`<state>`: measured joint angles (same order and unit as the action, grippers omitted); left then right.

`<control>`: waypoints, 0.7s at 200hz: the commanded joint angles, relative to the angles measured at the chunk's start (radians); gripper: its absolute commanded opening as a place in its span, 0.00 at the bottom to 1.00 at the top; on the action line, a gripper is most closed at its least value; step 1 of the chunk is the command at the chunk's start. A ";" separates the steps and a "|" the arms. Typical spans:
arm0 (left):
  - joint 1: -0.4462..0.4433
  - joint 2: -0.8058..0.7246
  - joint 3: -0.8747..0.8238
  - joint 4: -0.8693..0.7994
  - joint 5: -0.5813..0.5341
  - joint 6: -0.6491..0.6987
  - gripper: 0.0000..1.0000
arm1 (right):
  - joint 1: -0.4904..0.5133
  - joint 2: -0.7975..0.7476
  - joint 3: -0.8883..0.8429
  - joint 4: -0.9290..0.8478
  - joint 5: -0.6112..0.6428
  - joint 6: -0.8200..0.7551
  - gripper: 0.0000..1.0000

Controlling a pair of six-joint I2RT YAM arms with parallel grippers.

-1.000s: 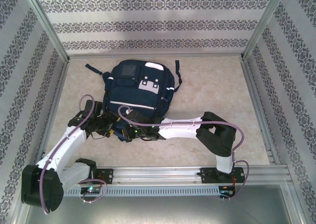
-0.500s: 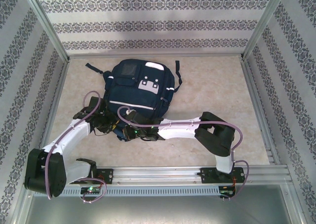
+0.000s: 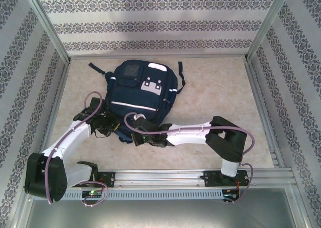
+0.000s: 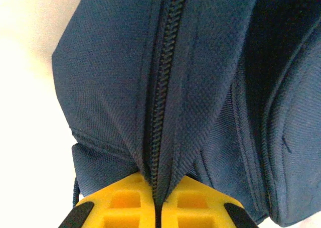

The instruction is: Pack the student bag

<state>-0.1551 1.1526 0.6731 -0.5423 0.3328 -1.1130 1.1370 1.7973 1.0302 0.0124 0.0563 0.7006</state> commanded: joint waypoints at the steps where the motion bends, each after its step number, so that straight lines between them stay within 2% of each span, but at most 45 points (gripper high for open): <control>1: 0.041 -0.031 0.045 -0.008 -0.104 0.037 0.01 | -0.005 -0.052 -0.068 -0.106 0.075 -0.020 0.00; 102: 0.066 -0.083 0.090 -0.071 -0.122 0.071 0.00 | -0.119 -0.164 -0.223 -0.038 0.046 -0.038 0.00; 140: 0.072 -0.098 0.107 -0.087 -0.133 0.092 0.00 | -0.144 -0.191 -0.262 0.036 -0.056 -0.045 0.00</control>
<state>-0.1482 1.0931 0.7181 -0.5949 0.3759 -1.0763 1.0489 1.6371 0.8371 0.1638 -0.0296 0.6739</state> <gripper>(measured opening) 0.071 0.099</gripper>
